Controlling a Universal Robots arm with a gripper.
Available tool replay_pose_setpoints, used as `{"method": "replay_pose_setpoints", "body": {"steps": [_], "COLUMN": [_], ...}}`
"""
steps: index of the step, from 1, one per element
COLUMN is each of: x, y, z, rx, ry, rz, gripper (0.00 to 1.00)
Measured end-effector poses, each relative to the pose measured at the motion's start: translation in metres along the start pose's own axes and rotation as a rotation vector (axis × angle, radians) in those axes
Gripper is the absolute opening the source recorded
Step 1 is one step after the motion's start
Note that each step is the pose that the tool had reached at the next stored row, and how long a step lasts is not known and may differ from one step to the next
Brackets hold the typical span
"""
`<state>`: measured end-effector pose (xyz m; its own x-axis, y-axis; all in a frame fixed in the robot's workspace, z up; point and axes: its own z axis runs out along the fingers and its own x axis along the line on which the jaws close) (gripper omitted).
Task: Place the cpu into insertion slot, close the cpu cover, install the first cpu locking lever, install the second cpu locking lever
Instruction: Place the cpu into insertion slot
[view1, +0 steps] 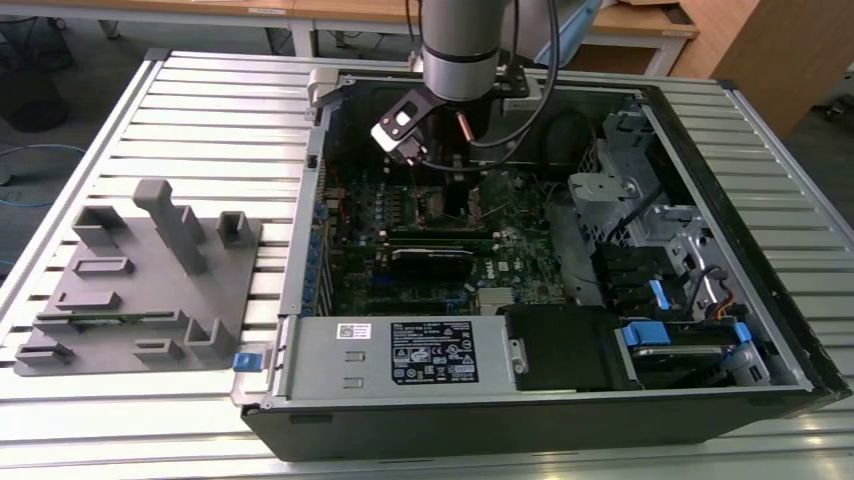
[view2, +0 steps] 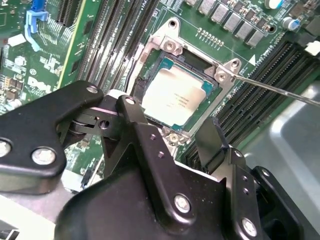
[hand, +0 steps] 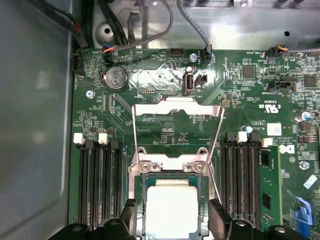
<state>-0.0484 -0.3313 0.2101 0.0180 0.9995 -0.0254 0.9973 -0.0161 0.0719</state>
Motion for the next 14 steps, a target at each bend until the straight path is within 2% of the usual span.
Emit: {"method": "replay_pose_setpoints", "body": {"steps": [3, 14], "x": [-0.0001, -0.0001], "y": [0.0002, 0.0003], "z": [-0.0033, -0.0041], "rx": [0.0001, 0.0001], "ry": [-0.0001, 0.0], "rz": [0.0, 0.0], "gripper": [0.67, 0.65]}}
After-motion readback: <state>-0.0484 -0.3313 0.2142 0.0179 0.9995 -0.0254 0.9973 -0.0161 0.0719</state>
